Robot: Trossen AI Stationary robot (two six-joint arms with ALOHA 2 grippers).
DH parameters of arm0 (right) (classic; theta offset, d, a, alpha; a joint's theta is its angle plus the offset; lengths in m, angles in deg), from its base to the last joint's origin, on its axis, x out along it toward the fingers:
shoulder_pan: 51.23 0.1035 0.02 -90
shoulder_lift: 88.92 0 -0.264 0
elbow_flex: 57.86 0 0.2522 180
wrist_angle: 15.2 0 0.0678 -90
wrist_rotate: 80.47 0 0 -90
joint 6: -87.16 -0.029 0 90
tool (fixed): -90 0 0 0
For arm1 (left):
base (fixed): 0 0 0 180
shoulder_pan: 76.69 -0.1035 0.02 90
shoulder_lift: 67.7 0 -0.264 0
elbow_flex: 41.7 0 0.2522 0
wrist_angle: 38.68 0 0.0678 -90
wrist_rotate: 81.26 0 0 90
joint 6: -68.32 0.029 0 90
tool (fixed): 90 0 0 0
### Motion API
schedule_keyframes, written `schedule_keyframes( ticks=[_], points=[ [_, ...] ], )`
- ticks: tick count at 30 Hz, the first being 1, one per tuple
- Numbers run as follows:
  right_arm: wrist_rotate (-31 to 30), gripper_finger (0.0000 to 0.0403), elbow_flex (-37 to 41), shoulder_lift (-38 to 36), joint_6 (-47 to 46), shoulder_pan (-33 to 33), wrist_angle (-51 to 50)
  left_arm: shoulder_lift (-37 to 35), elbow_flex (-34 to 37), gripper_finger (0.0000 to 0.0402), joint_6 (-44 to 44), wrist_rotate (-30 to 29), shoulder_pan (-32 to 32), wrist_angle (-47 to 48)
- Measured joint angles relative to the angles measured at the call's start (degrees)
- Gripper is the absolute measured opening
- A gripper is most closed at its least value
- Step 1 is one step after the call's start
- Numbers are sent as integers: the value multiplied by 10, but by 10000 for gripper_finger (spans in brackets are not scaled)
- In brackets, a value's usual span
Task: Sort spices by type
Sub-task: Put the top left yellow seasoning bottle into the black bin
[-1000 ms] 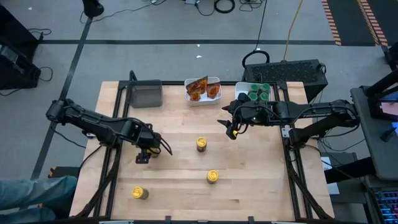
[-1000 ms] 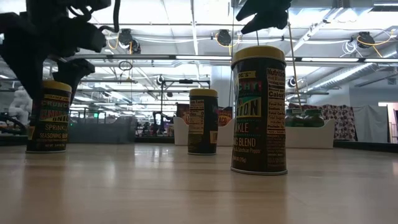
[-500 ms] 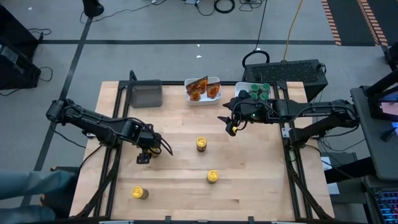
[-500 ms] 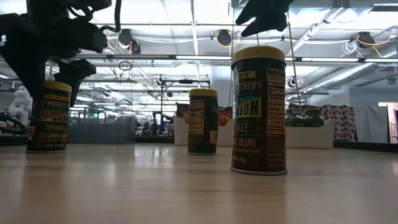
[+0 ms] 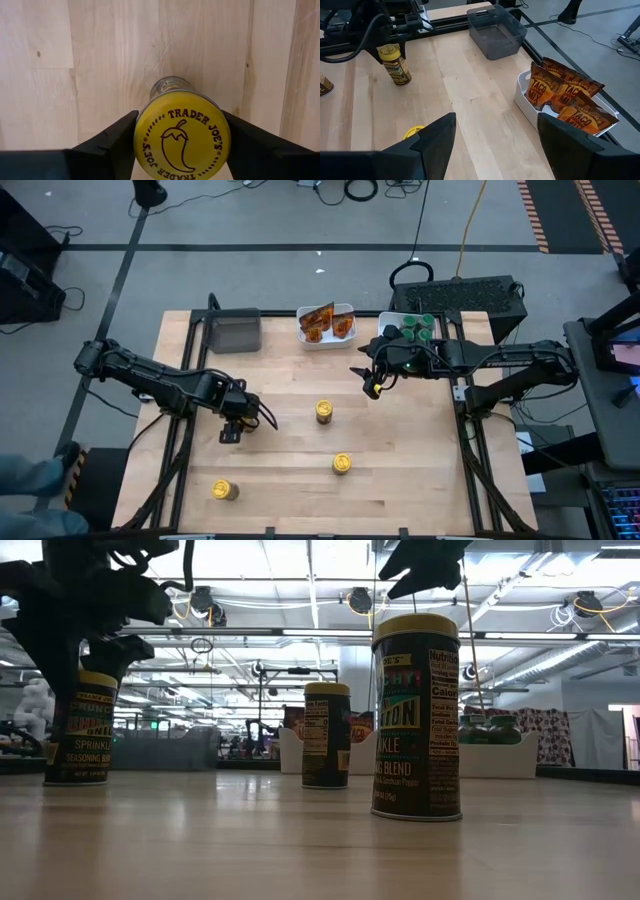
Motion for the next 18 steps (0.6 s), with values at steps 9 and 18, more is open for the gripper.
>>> schedule_keyframes(
  ticks=[9,18],
  points=[
    [0,263,0,0,1,0,0,0,-33,246,-15,-1,-16,16],
    [0,263,0,0,2,-4,5,0,-136,246,12,-35,-102,79]
  ],
)
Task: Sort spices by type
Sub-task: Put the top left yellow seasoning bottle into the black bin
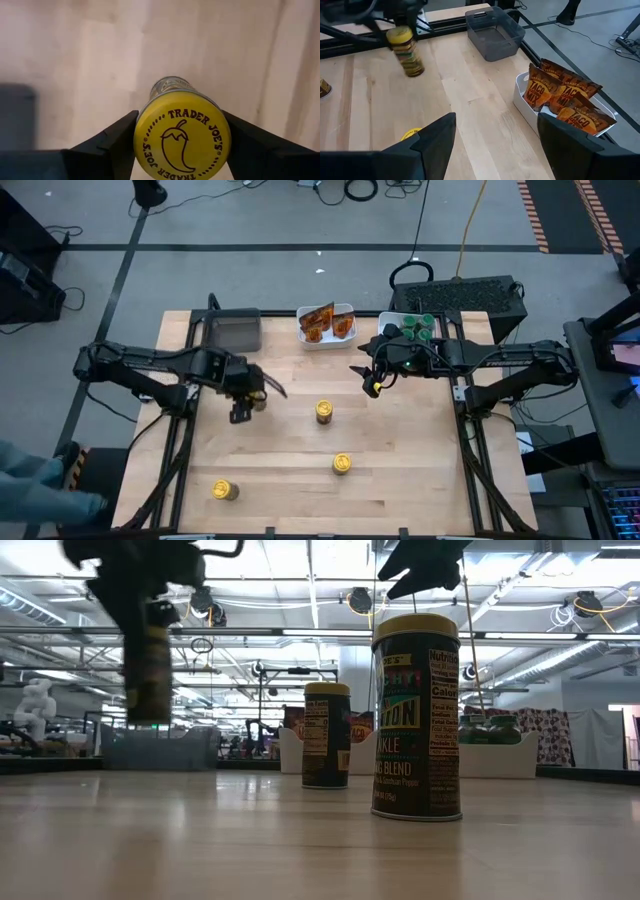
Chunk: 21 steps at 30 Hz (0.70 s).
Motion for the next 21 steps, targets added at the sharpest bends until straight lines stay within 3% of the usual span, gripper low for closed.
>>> schedule_keyframes(
  ticks=[11,21],
  points=[
    [0,263,0,0,-7,-1,5,0,-135,246,-16,-30,-183,70],
    [0,263,0,0,-43,-3,8,16,-146,246,17,-31,-401,63]
  ],
)
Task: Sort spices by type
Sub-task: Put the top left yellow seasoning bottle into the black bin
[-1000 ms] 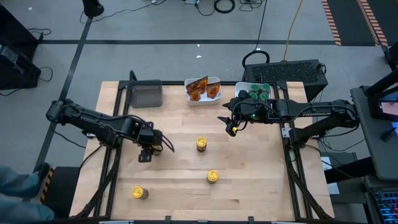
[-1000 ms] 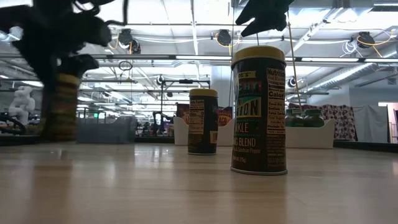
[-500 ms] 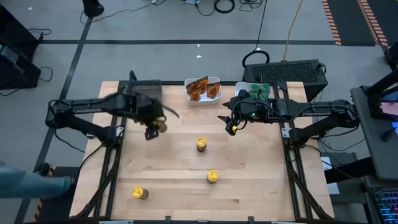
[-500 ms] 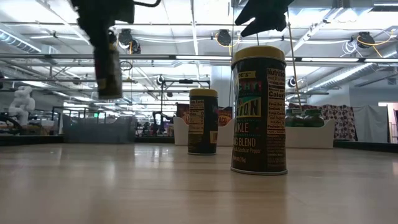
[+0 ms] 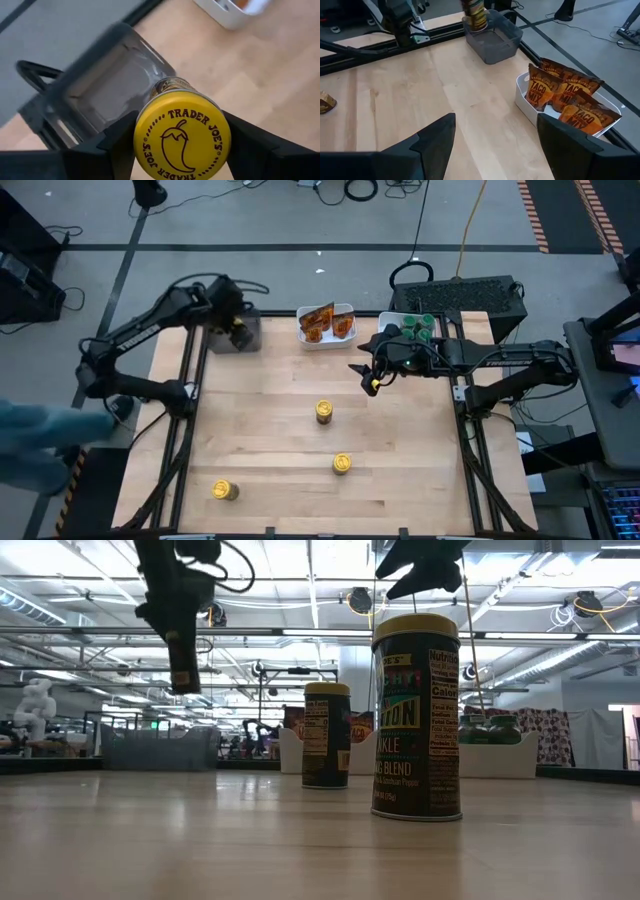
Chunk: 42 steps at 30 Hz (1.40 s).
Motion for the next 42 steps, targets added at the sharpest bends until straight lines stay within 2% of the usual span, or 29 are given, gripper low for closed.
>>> schedule_keyframes(
  ticks=[4,9,17,23,42],
  points=[
    [0,263,0,0,-9,0,0,22,0,246,33,0,-56,-30],
    [0,263,0,0,-25,0,0,82,0,246,77,0,-104,-46],
    [0,263,0,0,-63,0,-1,180,0,246,128,21,-141,-118],
    [0,263,0,0,-91,1,-15,231,0,246,143,32,-171,-135],
    [-2,263,0,0,-95,1,-17,261,0,247,156,92,-212,-185]
  ],
)
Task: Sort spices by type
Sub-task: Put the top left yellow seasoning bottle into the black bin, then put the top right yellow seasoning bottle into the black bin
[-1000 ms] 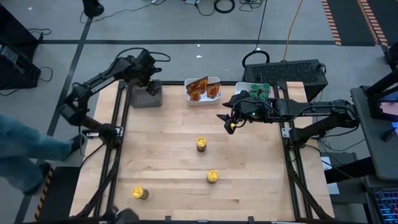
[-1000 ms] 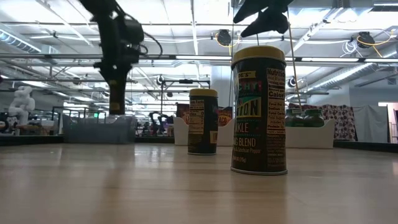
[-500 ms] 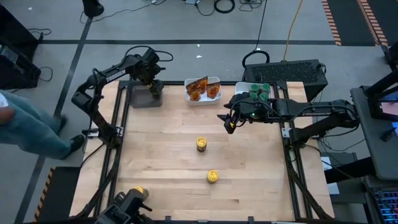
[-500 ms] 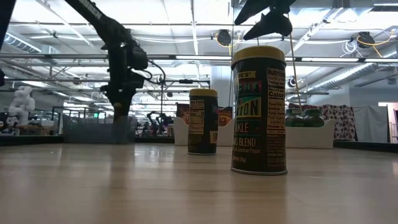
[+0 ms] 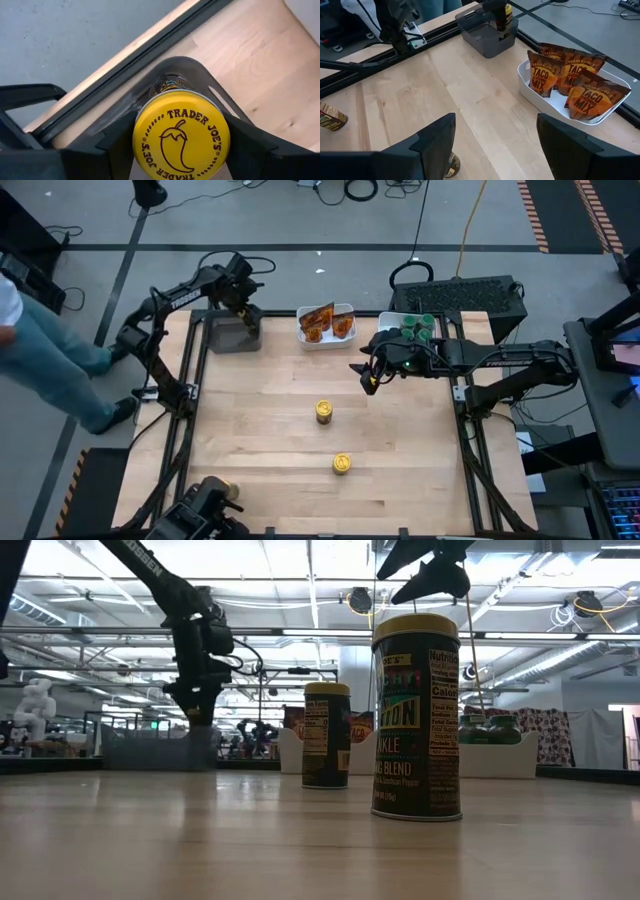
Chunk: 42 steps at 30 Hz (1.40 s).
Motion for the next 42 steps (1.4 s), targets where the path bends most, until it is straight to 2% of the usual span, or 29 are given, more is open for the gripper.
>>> schedule_keyframes(
  ticks=[11,24,32,42],
  points=[
    [0,263,0,0,-2,0,0,19,0,249,0,2,0,1],
    [0,263,0,0,-8,0,5,19,0,328,1,2,0,3],
    [0,263,0,0,-7,0,5,15,0,332,2,2,0,10],
    [0,263,0,0,-2,0,5,-42,0,332,13,-11,0,21]
  ],
)
